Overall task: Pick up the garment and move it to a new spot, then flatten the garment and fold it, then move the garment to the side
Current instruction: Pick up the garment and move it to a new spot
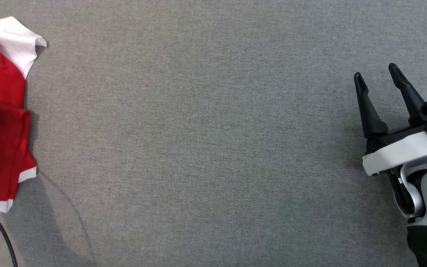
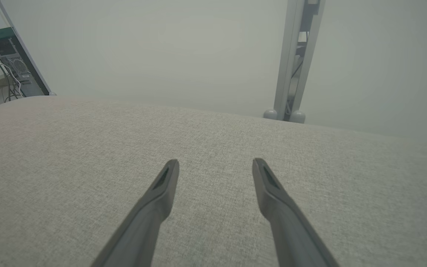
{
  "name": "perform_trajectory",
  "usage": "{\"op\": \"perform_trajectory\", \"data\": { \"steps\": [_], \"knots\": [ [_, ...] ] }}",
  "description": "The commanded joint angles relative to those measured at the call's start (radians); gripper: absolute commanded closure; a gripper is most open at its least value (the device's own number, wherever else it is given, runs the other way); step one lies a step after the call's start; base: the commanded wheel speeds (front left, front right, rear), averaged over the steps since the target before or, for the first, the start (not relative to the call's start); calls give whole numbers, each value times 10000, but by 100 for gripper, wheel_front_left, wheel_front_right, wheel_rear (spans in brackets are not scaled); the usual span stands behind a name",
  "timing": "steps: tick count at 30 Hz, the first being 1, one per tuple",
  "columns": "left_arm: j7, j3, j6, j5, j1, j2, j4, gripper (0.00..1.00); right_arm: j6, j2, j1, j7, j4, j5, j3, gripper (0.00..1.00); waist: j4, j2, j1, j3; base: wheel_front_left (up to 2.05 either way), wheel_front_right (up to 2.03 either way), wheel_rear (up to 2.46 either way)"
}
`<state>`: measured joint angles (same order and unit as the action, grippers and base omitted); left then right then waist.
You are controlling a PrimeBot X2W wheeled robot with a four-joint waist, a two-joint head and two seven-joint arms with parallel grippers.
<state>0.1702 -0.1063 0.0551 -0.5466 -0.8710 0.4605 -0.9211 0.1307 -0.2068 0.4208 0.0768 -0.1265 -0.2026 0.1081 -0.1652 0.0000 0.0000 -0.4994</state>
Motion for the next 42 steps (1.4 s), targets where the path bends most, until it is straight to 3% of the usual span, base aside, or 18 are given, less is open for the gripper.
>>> {"op": "perform_trajectory", "data": {
  "steps": [1, 11, 18, 25, 36, 42],
  "knots": [
    [-255, -17, 85, 133, -241, 179, 70, 100, 1, -15, 35, 55, 9, 54, -42, 0, -56, 0, 0, -9, 0, 0, 0],
    [-2168, 502, 20, -152, 95, 354, 1227, 100, 1, 101, -184, 149, -52, 39, -247, 0, -309, 0, 0, 359, 0, 0, 0],
    [-3084, 784, 353, -258, 1241, 229, 3376, 100, 1, 327, -503, 387, -150, 19, -403, 0, -254, 0, 0, 1137, 0, 0, 0],
    [-2988, 845, 1007, -188, 3062, 102, 6165, 100, 1, 629, -830, 542, -243, 19, -411, 0, 30, 0, 0, 1931, 0, 0, 0],
    [-2357, 403, 2459, 520, 6512, -283, 11242, 100, 2, 974, -1298, 696, -298, -67, -433, 0, 721, 0, 0, 2932, 0, 0, 0],
    [-1918, -350, 2603, 878, 7217, -416, 12498, 100, 1, 1083, -1547, 639, -108, -27, -487, 0, 1154, 0, 0, 3215, 0, 0, 0]
  ]
}}
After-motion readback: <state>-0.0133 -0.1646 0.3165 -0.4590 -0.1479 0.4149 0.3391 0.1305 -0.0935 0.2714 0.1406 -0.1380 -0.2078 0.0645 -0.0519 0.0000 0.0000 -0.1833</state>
